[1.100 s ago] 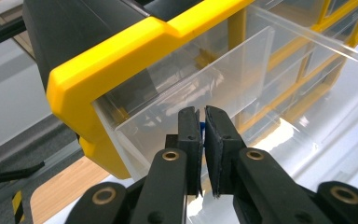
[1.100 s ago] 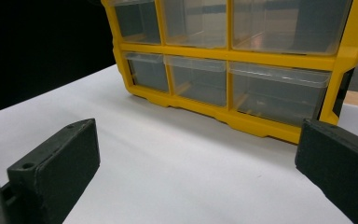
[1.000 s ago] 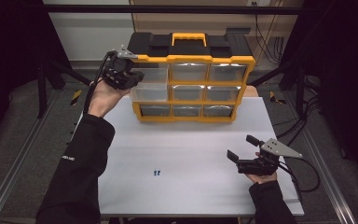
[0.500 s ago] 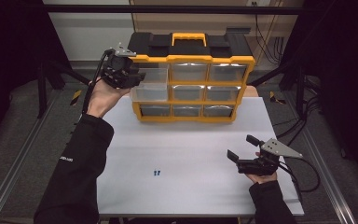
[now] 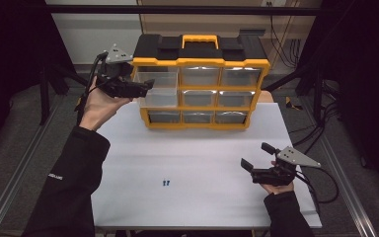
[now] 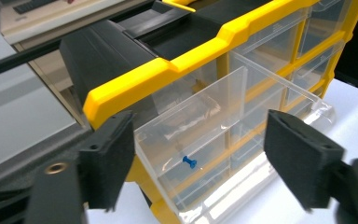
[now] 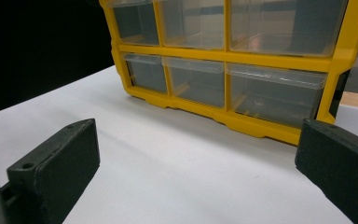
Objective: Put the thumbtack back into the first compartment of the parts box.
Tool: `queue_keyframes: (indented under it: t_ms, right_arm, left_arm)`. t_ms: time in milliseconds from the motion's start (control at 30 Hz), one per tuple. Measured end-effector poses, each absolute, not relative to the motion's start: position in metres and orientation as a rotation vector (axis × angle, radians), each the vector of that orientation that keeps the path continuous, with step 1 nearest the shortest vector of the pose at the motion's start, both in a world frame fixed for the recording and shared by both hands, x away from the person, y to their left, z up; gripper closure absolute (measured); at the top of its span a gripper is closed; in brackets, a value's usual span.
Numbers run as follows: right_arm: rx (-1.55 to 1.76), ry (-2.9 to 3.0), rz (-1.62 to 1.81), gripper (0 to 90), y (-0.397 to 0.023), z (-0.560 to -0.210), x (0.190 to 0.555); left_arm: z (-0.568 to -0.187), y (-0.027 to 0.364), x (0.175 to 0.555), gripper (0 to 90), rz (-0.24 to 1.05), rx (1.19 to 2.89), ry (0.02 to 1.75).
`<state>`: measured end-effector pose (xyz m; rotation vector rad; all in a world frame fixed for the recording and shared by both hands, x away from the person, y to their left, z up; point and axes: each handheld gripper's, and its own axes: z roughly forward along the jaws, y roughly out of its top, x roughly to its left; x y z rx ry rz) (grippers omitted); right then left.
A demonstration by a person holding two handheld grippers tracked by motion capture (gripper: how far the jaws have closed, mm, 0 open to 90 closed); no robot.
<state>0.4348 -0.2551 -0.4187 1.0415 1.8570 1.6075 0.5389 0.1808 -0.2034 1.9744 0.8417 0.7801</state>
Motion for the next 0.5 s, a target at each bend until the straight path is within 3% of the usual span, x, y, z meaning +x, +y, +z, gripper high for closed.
queue_keyframes:
  t_ms: [167, 500]
  right_arm:
    - [1.038, 1.854, 1.606, 0.3, -0.255, -0.419, 0.435]
    - [1.041, 1.857, 1.605, 0.3, -0.255, -0.419, 0.435]
  left_arm:
    - [-0.205, 0.187, 0.527, 12.1, 0.811, 1.936, 0.814]
    - [-0.209, 0.197, 0.509, 6.7, 0.821, 1.891, 0.799]
